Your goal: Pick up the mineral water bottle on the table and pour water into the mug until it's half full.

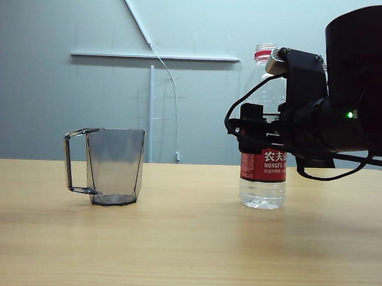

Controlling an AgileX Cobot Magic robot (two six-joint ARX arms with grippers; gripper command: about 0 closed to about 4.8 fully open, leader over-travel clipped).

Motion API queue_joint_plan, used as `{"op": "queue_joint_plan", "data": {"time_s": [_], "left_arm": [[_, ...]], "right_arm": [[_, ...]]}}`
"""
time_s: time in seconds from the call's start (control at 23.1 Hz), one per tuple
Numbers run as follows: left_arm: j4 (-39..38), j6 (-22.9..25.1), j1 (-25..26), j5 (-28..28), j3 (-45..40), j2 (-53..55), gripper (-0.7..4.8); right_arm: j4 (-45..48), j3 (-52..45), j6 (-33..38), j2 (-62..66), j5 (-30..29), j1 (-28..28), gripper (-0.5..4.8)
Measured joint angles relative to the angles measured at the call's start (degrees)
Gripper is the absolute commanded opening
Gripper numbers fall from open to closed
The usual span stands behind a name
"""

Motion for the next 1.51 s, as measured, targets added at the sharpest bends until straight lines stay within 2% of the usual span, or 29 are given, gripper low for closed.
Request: {"op": "queue_joint_plan", "data": {"time_s": [0.43, 0.52, 0.56, 0.82, 0.91, 1.25, 1.51], "left_arm": [[0.0, 0.0, 0.0, 0.0, 0.0, -0.6, -0.02], [0.0, 0.0, 0.1, 0.0, 0.0, -2.2, -0.02], [0.0, 0.0, 0.7, 0.1, 0.0, -4.0, -0.02], [0.0, 0.0, 9.0, 0.1, 0.0, -5.6, -0.02], [0.0, 0.0, 10.1, -0.2, 0.0, -6.4, -0.02], [0.4, 0.0, 10.7, -0.2, 0.0, -7.1, -0.02], [0.4, 0.0, 10.7, -0.2, 0.0, -7.1, -0.02]], "right_arm": [[0.3, 0.0, -1.5, 0.0, -0.2, 0.0, 2.77], [0.3, 0.1, -4.6, -0.2, -0.9, 0.2, 2.77], [-1.3, 0.7, -8.5, -0.9, -1.2, 0.2, 2.76], [-14.1, 8.7, -19.1, -4.8, -3.9, 0.2, 2.74], [-17.4, 11.0, -22.1, -4.8, -5.0, 0.8, 2.74], [-35.5, 21.5, -38.0, -4.6, -8.8, 2.3, 2.74], [-40.2, 25.5, -45.0, -4.4, -10.3, 2.4, 2.74]]}}
